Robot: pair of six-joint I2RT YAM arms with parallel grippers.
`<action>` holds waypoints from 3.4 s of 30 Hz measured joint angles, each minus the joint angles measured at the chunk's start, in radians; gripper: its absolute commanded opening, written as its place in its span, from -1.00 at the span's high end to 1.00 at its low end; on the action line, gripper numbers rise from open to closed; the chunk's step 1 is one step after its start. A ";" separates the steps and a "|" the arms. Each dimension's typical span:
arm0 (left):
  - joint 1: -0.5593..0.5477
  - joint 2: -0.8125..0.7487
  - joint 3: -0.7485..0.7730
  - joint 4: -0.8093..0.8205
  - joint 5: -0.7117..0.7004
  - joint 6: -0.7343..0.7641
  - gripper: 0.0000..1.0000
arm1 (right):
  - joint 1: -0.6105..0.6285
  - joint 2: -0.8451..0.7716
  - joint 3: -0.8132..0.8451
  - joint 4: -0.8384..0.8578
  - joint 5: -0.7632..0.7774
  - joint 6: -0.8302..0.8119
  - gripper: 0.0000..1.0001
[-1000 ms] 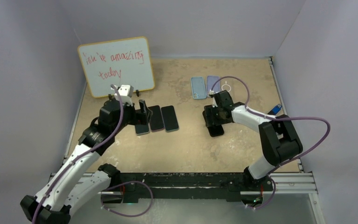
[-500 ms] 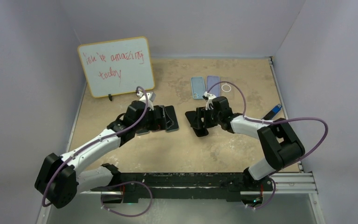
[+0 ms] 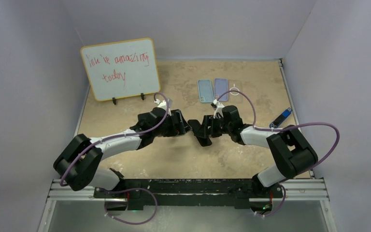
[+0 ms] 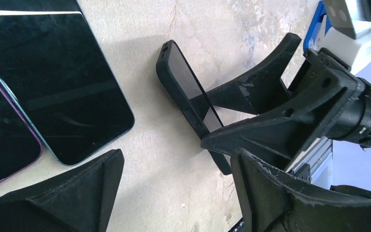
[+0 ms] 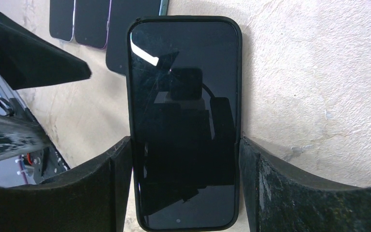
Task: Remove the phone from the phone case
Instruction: Pick up the phone at the center of the board.
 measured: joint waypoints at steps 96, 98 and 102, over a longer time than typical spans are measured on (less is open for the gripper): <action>0.026 -0.086 -0.286 0.871 -0.139 -0.387 1.00 | 0.047 -0.288 -0.412 0.906 -0.028 0.306 -0.72; 0.026 -0.071 -0.286 0.899 -0.138 -0.407 1.00 | 0.056 -0.281 -0.412 0.927 -0.028 0.316 -0.68; 0.021 -0.031 -0.286 0.954 -0.138 -0.446 1.00 | 0.079 -0.271 -0.410 0.964 -0.028 0.337 -0.62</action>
